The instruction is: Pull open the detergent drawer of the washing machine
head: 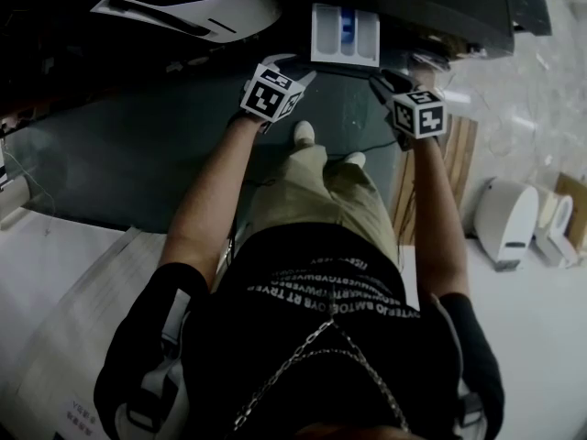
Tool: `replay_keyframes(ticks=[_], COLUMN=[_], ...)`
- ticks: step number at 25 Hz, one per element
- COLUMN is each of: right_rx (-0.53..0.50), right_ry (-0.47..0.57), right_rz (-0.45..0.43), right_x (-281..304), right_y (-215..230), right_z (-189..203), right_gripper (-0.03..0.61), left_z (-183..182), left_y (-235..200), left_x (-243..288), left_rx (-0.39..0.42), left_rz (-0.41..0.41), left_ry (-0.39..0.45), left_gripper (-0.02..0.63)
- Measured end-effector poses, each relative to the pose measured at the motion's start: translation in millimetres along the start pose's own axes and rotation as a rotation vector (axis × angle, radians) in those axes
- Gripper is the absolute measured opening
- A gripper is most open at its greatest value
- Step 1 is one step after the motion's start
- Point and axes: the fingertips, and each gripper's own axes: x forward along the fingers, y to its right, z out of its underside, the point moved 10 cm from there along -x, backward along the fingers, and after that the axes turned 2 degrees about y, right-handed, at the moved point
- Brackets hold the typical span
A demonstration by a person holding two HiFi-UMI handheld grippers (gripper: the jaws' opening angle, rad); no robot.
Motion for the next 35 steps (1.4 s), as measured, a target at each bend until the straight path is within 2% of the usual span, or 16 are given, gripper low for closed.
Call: replay_keyframes(ticks=[7,14,17,20,22,24,25,27,29,35], right_rx=[0.018,-0.010,-0.016,-0.016,-0.018,-0.028,-0.036,-0.062,-0.098,-0.203], right_ry=[-0.004,-0.031,-0.047,-0.018,0.017,0.046,0.062,0.101,0.139,0.251], right_rz=[0.028,0.049,0.058,0.079,0.084,0.085,0.090,0.109,0.126,0.144], right_x=[-2,0,-6,-20,-33,-46,-53,-68,-83,-126], right_y=[-7,-3,-7,-14,-20,-26,-29,-39,-50,-75], right_z=[1,3,1,0,-3,-5,-5,-8,-13,-38], right_gripper=[0.135,0.135,0.135,0.135,0.135,0.133,0.119,0.047,0.014,0.003], left_z=[2,1,0,3,5,3,0,-7,-15,-44], left_y=[3,4,8,14,21,33,41,54,63,79], left_x=[0,0,-4,-17,-28,-40,-46,-59,-75,-128], left_rx=[-0.035,-0.045,-0.082,-0.121,-0.133,-0.124,-0.111,-0.076,-0.055,-0.050], left_rz=[-0.032,-0.046,-0.078,-0.130,-0.151,-0.139,-0.131,-0.128,-0.143,-0.200], left_ry=[0.010,0.021,0.024,0.048,0.080,0.130,0.157,0.211,0.269,0.436], left_gripper=[0.173,0.173,0.173,0.173,0.172,0.151,0.119,0.044,0.017,0.003])
